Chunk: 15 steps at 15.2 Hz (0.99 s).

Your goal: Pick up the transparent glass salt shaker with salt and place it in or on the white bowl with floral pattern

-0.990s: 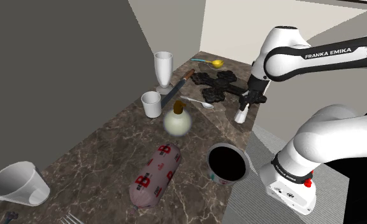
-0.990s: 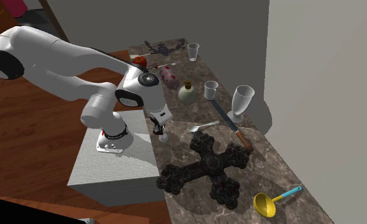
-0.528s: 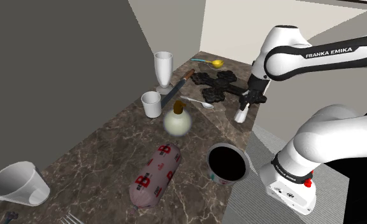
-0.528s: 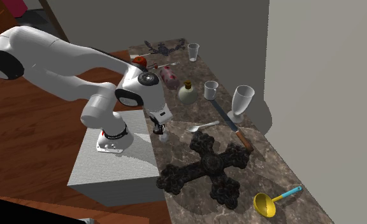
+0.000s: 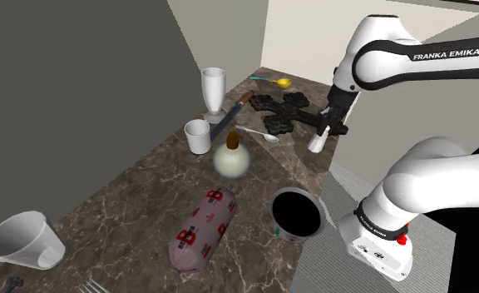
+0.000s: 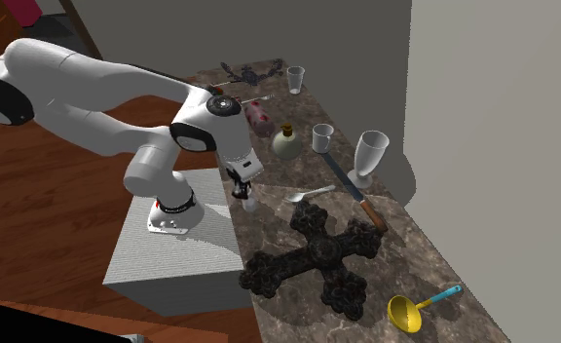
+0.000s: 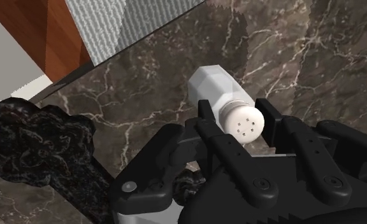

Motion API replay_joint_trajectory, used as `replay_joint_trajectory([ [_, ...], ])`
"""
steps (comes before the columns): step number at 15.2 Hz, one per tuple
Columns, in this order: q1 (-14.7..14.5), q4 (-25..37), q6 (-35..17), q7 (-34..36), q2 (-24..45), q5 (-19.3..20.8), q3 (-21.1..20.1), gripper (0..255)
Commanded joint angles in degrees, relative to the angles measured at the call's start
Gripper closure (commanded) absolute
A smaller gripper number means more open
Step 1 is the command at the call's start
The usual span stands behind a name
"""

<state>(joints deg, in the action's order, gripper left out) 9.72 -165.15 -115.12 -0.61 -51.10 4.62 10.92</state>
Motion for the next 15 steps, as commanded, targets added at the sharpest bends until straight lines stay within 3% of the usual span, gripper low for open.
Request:
replay_joint_trajectory([
  [1,-0.09,1.21,1.8,0.12,-0.56,-0.19,-0.24,255],
  [15,-0.75,11.24,13.34,0.74,-2.12,-1.37,-1.59,255],
])
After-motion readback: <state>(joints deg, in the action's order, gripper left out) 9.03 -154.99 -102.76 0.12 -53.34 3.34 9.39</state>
